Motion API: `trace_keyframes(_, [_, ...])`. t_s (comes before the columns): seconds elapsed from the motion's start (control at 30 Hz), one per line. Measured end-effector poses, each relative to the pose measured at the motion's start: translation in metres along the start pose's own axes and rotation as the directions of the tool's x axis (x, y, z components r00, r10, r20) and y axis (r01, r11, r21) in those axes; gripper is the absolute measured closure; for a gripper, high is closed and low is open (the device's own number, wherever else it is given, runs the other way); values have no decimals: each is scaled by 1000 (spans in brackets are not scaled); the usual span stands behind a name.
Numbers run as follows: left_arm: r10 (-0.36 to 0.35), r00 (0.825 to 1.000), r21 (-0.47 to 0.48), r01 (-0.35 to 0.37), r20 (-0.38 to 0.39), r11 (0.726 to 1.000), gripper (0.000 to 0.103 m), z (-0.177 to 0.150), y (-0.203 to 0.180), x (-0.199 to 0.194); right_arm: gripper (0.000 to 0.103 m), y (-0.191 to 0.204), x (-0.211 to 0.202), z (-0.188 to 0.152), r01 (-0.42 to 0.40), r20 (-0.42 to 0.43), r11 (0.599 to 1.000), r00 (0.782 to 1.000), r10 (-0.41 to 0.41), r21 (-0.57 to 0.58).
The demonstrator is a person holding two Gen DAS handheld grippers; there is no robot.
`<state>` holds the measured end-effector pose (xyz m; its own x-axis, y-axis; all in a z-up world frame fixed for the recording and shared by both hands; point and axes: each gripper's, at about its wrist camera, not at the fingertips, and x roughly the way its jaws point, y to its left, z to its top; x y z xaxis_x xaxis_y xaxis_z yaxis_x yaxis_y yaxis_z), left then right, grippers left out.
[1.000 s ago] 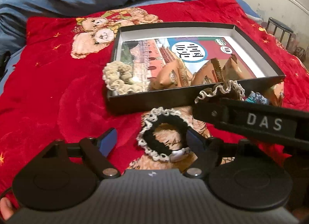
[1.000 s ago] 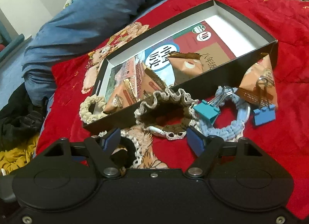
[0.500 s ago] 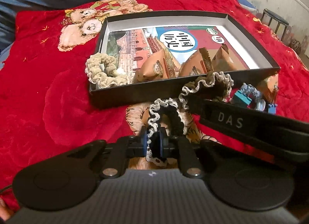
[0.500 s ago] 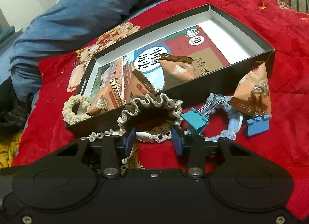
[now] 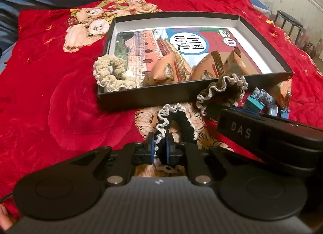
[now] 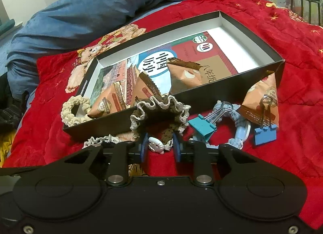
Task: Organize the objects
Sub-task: 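Grasp the black-and-white scrunchie with the left gripper while the right grasps the brown scrunchie, then lift both scrunchies and carry them over the black box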
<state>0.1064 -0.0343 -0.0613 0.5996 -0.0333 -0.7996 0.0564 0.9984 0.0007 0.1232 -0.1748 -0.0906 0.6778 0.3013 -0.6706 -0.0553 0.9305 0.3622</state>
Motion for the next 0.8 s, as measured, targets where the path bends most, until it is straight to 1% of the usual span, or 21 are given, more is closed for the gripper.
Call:
trace_keyframes(0.1, [6, 1000, -13, -6, 15, 1000, 91, -1, 3, -4, 83, -5, -3, 0, -15, 1, 999, 1000, 15, 36])
trace_keyframes(0.3, [15, 999, -45, -14, 35, 999, 91, 0, 9, -8, 84, 0, -9, -2, -12, 26, 999, 1000, 11, 36])
trace_keyframes(0.43, [29, 998, -43, -26, 61, 999, 91, 1, 8, -13, 84, 2, -17, -2, -20, 54, 999, 998, 18, 43])
trace_keyframes(0.6, [45, 994, -52, -40, 99, 998, 91, 1, 9, -20, 84, 0, -32, 4, -69, 102, 995, 993, 61, 74])
trace_keyframes(0.8, [36, 990, -62, -28, 139, 998, 91, 0, 8, -28, 84, -4, -43, 10, -127, 130, 987, 985, 113, 103])
